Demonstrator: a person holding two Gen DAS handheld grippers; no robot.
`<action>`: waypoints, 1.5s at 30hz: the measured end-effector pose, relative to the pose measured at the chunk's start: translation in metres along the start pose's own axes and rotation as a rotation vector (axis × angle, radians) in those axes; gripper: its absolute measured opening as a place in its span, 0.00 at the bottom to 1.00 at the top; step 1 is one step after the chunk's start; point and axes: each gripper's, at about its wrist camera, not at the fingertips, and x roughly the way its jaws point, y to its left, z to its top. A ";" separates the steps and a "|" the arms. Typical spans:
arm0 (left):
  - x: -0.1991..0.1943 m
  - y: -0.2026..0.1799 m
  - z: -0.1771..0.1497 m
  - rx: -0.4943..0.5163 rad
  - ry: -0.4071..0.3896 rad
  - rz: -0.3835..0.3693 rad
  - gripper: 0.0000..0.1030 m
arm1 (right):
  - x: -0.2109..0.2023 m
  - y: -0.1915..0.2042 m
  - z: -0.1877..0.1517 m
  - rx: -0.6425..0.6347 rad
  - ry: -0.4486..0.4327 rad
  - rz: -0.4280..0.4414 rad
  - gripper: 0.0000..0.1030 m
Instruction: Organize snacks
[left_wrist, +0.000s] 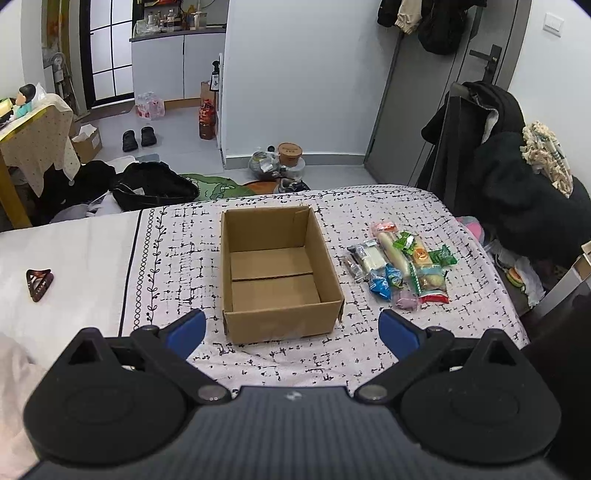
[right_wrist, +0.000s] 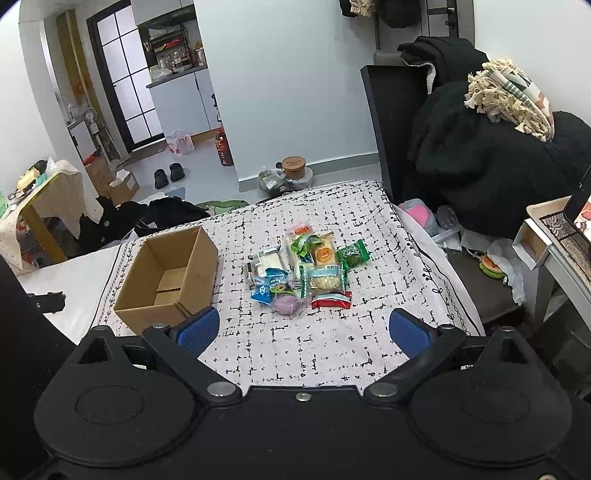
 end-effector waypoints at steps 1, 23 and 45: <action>0.000 0.000 0.000 0.004 -0.002 0.002 0.97 | 0.000 0.000 0.001 -0.006 -0.004 -0.010 0.96; 0.006 -0.001 0.000 0.003 0.000 -0.027 0.96 | 0.005 -0.005 -0.001 -0.022 0.020 -0.028 0.96; 0.065 -0.006 0.027 0.063 0.049 -0.135 0.96 | 0.053 0.011 0.002 -0.084 0.083 -0.019 0.90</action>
